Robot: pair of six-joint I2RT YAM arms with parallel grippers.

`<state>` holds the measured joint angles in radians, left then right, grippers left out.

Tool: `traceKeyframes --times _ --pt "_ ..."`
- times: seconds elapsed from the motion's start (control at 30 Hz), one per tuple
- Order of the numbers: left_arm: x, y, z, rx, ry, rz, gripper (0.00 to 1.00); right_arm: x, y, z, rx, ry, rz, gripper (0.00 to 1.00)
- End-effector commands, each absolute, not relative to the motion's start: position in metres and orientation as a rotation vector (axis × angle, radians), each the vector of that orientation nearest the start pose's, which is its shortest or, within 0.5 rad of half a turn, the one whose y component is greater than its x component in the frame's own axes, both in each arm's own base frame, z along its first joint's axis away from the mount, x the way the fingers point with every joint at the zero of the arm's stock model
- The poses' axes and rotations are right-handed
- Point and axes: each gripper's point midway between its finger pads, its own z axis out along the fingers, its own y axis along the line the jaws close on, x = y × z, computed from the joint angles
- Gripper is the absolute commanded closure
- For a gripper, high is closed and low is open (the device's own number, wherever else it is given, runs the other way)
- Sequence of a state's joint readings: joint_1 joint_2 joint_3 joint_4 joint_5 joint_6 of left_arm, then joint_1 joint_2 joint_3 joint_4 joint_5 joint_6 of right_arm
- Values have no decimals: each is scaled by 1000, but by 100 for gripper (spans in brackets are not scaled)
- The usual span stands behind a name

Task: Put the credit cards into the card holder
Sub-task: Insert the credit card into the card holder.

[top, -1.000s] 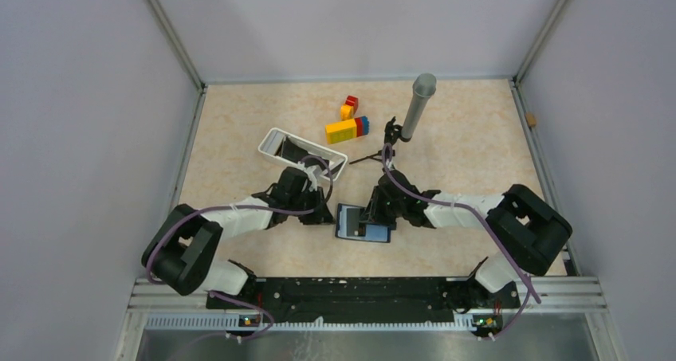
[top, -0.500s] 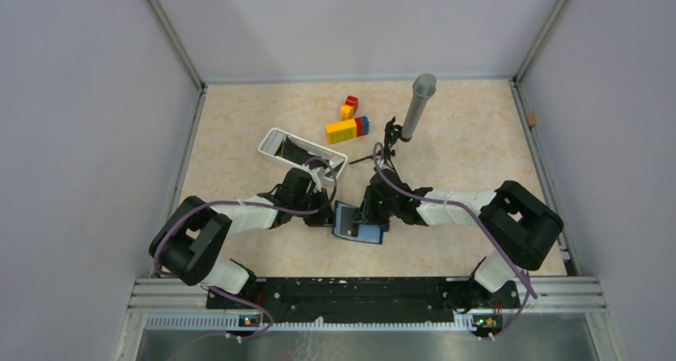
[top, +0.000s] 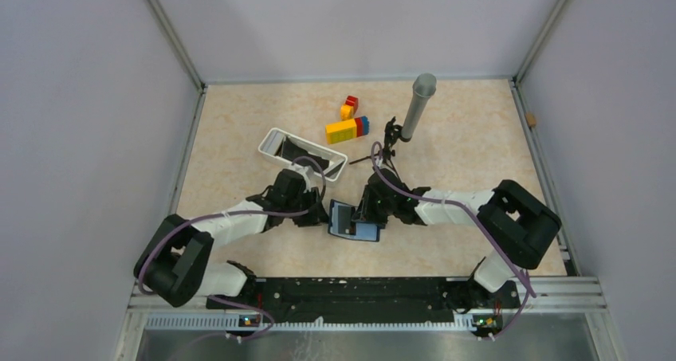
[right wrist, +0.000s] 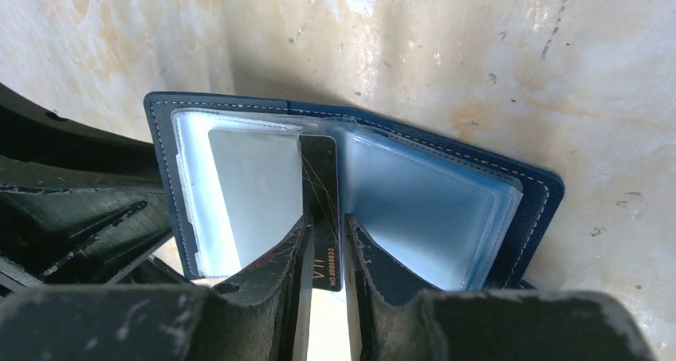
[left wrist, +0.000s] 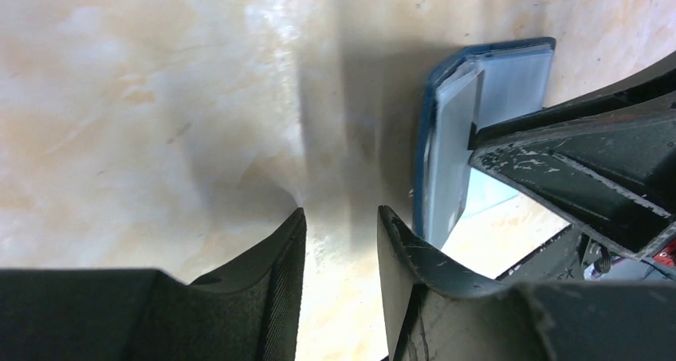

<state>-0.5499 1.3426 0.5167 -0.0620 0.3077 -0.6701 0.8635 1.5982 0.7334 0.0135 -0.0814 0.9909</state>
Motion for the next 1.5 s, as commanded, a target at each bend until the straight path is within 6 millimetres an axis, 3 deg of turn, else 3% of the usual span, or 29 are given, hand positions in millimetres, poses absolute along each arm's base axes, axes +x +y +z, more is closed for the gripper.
traceKeyframes --times 0.0,0.2,0.33,0.43,0.7,1.07,1.47 --pt "209 -198 32 -83 2603 -782 59 207 319 25 123 2634 839 81" --pt "217 -195 57 -180 2491 -826 59 206 319 20 124 2644 838 81" --pt "220 -206 82 -186 2401 -951 59 206 320 20 123 2646 839 81" --pt "219 -216 90 -170 2383 -1032 58 206 319 19 122 2646 837 81" --pt "212 -228 72 -135 2450 -1112 60 205 320 18 121 2651 837 81" --pt "208 -231 59 -140 2497 -1133 100 204 327 22 107 2648 890 81" --pt "205 -233 53 -179 2506 -1164 100 203 350 45 106 2597 1068 82"
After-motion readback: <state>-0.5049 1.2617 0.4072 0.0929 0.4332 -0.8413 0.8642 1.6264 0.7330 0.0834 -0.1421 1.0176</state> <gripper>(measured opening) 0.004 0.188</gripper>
